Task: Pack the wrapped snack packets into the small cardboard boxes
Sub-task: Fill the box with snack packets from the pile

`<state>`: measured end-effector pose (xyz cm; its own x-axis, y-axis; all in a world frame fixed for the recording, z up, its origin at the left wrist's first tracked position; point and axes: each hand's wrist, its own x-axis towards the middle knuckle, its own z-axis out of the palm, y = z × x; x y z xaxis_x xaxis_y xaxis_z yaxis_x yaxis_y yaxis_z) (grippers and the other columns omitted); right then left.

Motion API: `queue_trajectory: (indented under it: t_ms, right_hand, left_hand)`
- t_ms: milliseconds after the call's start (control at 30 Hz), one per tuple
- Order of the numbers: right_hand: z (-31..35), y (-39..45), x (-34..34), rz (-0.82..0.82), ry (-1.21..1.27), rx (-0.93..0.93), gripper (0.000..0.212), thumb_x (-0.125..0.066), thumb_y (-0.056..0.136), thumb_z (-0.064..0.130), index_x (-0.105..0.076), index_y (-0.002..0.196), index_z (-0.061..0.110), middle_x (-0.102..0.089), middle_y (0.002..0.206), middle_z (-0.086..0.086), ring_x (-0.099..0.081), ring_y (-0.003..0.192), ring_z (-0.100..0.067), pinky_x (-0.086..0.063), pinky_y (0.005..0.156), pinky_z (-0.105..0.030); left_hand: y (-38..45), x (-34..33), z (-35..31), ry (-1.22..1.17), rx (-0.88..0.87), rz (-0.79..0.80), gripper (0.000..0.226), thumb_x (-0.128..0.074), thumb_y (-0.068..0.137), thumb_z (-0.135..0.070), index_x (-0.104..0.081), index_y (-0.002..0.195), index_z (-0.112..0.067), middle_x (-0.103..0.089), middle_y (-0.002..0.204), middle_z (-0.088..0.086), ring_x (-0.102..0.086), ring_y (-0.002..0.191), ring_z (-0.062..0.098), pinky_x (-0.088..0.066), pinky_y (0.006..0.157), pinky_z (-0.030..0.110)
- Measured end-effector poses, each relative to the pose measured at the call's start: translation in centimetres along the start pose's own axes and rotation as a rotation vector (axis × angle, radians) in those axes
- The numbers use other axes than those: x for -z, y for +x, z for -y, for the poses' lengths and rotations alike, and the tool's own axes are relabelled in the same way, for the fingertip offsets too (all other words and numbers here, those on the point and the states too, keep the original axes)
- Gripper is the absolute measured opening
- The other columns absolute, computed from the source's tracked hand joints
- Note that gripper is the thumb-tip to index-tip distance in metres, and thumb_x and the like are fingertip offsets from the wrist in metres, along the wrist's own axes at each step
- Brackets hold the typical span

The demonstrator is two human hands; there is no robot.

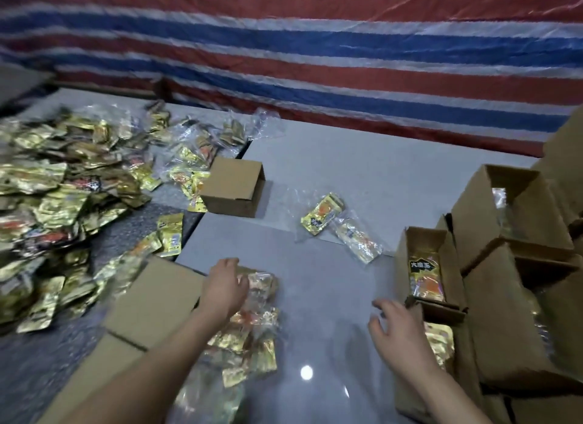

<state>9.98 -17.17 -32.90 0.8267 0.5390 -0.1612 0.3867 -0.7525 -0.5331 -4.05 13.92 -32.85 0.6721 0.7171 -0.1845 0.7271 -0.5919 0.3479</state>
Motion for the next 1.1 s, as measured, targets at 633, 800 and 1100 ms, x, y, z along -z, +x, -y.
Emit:
queue_trajectory:
  t_ms: [633, 800, 1100]
  right_hand:
    - [5.0, 1.1, -1.7, 0.090, 0.010, 0.152, 0.023, -0.055, 0.095, 0.021, -0.065, 0.116, 0.017, -0.061, 0.113, 0.005, -0.061, 0.100, -0.012, -0.041, 0.083, -0.022]
    - [9.0, 2.7, 1.9, -0.022, 0.215, 0.145, 0.024, -0.060, 0.093, 0.020, -0.066, 0.116, 0.018, -0.061, 0.109, 0.010, -0.058, 0.092, 0.000, -0.047, 0.090, -0.024]
    - [11.2, 1.4, 9.3, 0.110, 0.100, 0.182, 0.049, -0.057, 0.078, 0.038, -0.055, 0.127, 0.035, -0.052, 0.128, 0.016, -0.049, 0.119, -0.004, -0.040, 0.103, -0.024]
  left_hand:
    - [2.2, 9.5, 11.6, 0.393, 0.132, -0.108, 0.029, -0.049, 0.086, -0.003, -0.058, 0.111, -0.016, -0.067, 0.089, 0.010, -0.061, 0.071, 0.029, -0.051, 0.062, 0.036]
    - [2.0, 15.7, 2.9, 0.506, -0.144, -0.097, 0.038, -0.048, 0.092, -0.015, -0.060, 0.122, -0.035, -0.072, 0.103, 0.002, -0.068, 0.089, 0.026, -0.049, 0.061, 0.031]
    - [-5.2, 9.8, -11.0, 0.101, -0.752, 0.172, 0.026, -0.048, 0.100, -0.029, -0.062, 0.122, -0.031, -0.068, 0.119, -0.005, -0.060, 0.110, 0.019, -0.047, 0.091, 0.032]
